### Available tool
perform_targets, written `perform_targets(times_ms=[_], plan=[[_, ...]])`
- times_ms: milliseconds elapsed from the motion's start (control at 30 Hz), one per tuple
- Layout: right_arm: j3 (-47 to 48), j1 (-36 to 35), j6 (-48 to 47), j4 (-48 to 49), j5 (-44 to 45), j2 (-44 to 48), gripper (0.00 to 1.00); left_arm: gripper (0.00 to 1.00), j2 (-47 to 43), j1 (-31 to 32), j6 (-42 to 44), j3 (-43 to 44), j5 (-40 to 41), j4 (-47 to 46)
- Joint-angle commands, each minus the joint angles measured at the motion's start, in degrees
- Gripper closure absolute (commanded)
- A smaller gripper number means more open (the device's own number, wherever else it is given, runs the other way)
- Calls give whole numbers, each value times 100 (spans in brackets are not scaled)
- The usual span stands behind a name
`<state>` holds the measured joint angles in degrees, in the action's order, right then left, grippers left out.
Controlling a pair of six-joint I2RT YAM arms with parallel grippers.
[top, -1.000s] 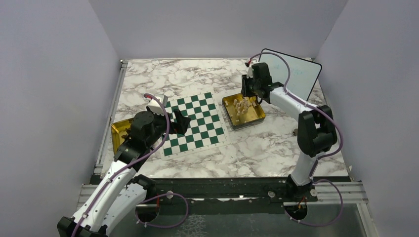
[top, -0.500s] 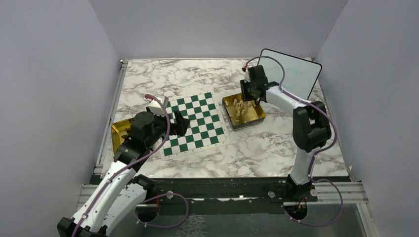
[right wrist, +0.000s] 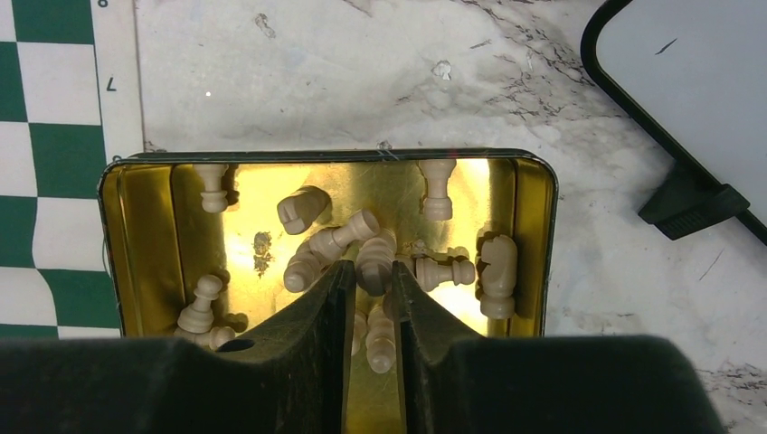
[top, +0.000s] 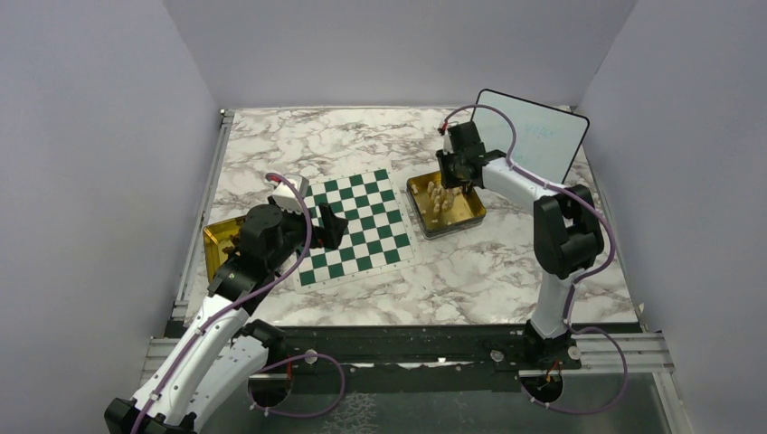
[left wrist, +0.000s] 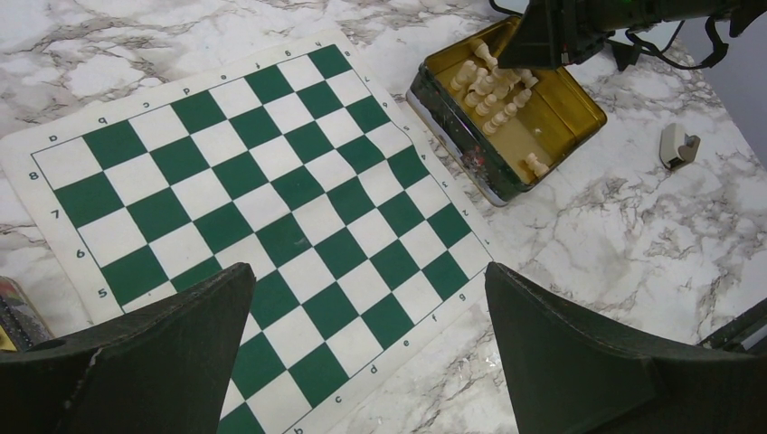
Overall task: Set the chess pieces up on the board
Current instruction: Pick up the chess piece from the storage box, then place the chess piece on the chessboard.
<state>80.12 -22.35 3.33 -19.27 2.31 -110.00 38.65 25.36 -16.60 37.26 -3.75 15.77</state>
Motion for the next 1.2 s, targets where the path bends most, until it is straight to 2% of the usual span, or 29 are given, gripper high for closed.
perform_targets(times_ms=[0,333,633,833,1167], plan=[[171,-89,-69,-164,375,-124,76,1,-40,30,69,142,-4,-47],[303,-164,-29,-370,490,389,99,1,-93,30,96,135,10,-39],[653,-264,177,-1007,630,935,99,1,-76,30,182,181,1,27],[643,-463,390,-1428,398,1311,99,1,-167,29,191,170,140,31],[187,-1376,1018,-1348,136,1877,99,1,-625,30,254,146,969,64]])
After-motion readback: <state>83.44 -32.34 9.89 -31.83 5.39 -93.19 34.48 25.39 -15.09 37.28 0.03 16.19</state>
